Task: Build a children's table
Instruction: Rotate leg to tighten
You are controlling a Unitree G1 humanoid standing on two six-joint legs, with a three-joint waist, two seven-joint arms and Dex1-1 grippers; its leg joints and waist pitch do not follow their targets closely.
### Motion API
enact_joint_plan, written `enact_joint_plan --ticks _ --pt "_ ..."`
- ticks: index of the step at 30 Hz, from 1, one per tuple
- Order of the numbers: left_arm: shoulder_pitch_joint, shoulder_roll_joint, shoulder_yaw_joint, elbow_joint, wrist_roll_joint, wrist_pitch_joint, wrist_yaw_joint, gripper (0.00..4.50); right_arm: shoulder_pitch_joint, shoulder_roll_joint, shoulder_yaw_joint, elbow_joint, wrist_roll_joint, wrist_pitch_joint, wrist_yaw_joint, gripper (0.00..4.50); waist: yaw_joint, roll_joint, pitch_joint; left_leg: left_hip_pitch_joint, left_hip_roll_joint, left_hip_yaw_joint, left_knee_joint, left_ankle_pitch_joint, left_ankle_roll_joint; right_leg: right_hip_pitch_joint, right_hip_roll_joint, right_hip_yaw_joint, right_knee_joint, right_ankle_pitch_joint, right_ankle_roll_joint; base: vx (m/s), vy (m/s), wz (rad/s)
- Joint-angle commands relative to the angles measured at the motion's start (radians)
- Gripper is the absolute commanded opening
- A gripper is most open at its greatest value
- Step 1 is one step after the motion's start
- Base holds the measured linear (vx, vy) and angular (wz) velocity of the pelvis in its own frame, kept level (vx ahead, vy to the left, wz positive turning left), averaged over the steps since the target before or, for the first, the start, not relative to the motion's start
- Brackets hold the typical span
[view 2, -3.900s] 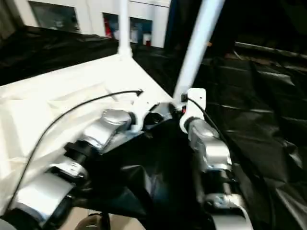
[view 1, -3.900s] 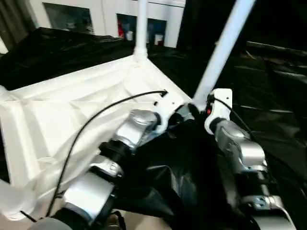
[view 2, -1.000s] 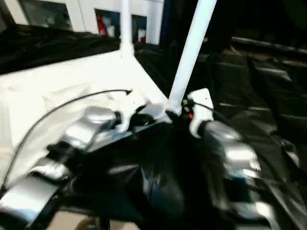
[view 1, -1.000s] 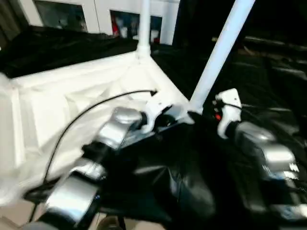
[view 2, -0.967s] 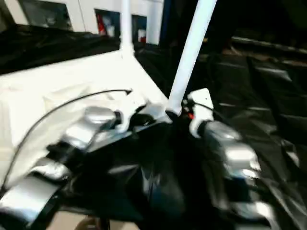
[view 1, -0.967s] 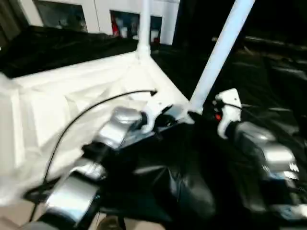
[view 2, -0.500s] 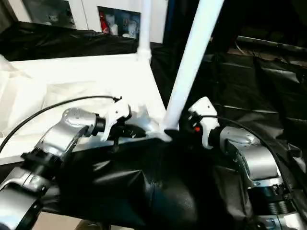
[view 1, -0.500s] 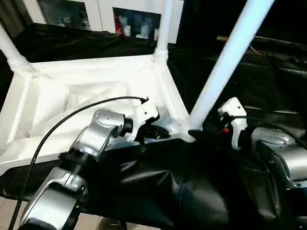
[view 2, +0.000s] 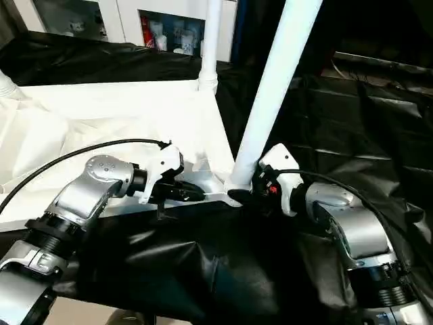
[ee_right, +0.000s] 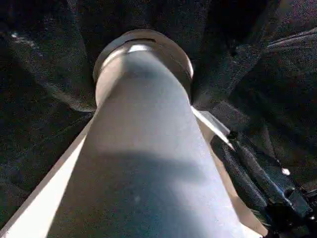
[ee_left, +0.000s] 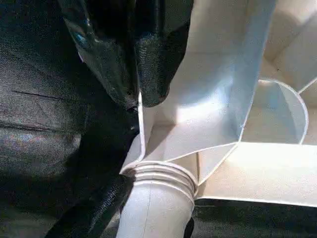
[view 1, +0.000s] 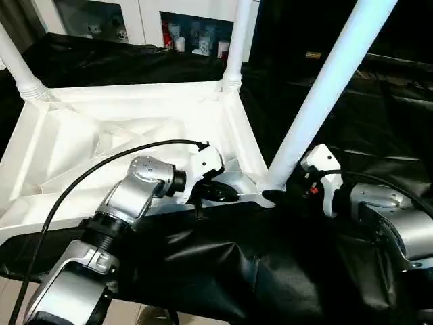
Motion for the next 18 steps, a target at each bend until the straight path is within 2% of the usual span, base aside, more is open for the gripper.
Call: enact_joint_plan --ticks 1,6,11,15,16,17,18 --pt "-0.003 -0.008 -0.016 -0.048 -0.024 -0.004 -0.027 0.0 0.006 -0.003 0.017 0.001 0.0 0.0 0.008 2.83 0.0 -0.005 -0.075 0.047 0.018 -0.01 -0.057 -0.195 0.056 0.043 -0.001 0.008 -0.035 -0.141 -0.238 0.0 0.0 0.0" --pt "0.0 -0.007 -0.017 -0.05 -0.023 -0.003 -0.028 0.0 0.008 -0.001 0.016 0.001 -0.002 -0.001 0.01 2.74 0.0 -0.006 -0.075 0.046 0.018 -0.01 -0.056 -0.214 0.051 0.043 -0.002 0.008 -0.036 -0.172 -0.236 0.0 0.0 0.0" --pt "0.006 -0.007 -0.019 -0.052 -0.022 0.003 -0.026 0.0 0.018 0.009 0.018 0.0 0.002 -0.001 0.004 2.73 -0.002 -0.007 -0.074 0.047 0.019 -0.012 -0.059 -0.259 0.031 0.038 -0.003 0.009 -0.043 -0.245 -0.215 0.0 0.0 0.0" --pt "-0.009 -0.027 -0.014 -0.012 0.007 0.006 0.042 0.0 0.012 0.057 0.0 0.039 -0.018 0.013 -0.086 2.73 -0.005 -0.01 -0.074 0.044 0.017 -0.013 -0.06 -0.277 0.018 0.035 -0.004 0.009 -0.046 -0.287 -0.199 0.0 0.0 0.0" --pt "-0.035 -0.061 -0.001 0.044 0.037 0.022 0.143 0.0 0.001 0.107 -0.017 0.078 -0.037 0.029 -0.175 2.73 -0.007 -0.012 -0.072 0.046 0.017 -0.013 -0.061 -0.297 0.008 0.032 -0.003 0.01 -0.05 -0.323 -0.19 0.0 0.0 0.0" --pt "-0.085 -0.129 0.029 0.142 0.073 0.048 0.321 0.0 -0.027 0.208 -0.058 0.152 -0.067 0.05 -0.351 2.72 -0.01 -0.01 -0.071 0.049 0.015 -0.012 -0.061 -0.331 -0.01 0.022 -0.002 0.01 -0.057 -0.374 -0.18 -0.056 -0.01 0.03" --pt "-0.091 -0.136 0.032 0.152 0.076 0.051 0.339 0.0 -0.03 0.219 -0.063 0.16 -0.07 0.051 -0.37 2.72 -0.013 -0.009 -0.071 0.05 0.014 -0.012 -0.06 -0.354 -0.023 0.016 -0.003 0.011 -0.059 -0.403 -0.176 0.0 0.0 0.0"
